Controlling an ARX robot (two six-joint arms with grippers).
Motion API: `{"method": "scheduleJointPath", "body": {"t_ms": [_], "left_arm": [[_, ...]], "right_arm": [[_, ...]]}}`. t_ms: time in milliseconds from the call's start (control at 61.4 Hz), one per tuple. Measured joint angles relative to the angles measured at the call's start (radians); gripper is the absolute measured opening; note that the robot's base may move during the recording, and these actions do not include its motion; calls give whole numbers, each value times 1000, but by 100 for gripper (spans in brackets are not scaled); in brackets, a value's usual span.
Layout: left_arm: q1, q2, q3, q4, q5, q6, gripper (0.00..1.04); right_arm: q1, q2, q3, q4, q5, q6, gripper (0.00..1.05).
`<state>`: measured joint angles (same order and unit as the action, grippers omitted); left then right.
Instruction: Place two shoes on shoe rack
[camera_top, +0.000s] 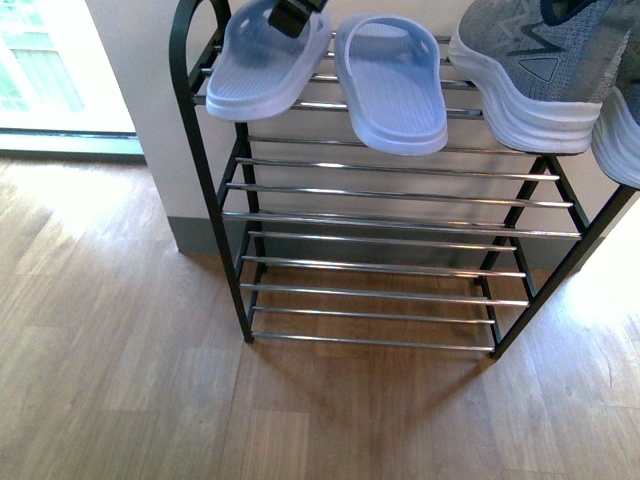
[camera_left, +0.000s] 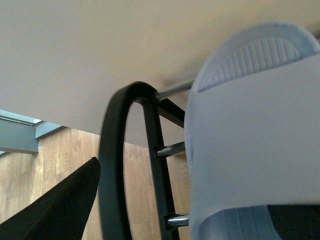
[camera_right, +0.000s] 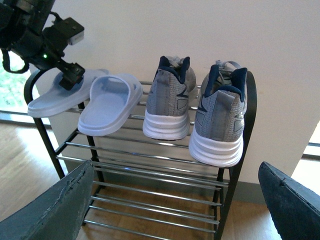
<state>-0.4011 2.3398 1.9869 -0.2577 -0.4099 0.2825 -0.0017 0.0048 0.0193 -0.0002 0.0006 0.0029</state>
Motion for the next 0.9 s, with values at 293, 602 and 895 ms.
{"method": "scheduleJointPath", "body": {"t_ms": [293, 602, 895], "left_arm": [[32, -228, -243, 138, 82, -68, 95], [123, -457, -432, 178, 125, -120, 95], [129, -569, -545, 247, 165, -130, 95]], "right_arm": [[0, 0, 0, 0, 0, 0, 96], [0, 0, 0, 0, 0, 0, 96], [0, 0, 0, 0, 0, 0, 96]]}}
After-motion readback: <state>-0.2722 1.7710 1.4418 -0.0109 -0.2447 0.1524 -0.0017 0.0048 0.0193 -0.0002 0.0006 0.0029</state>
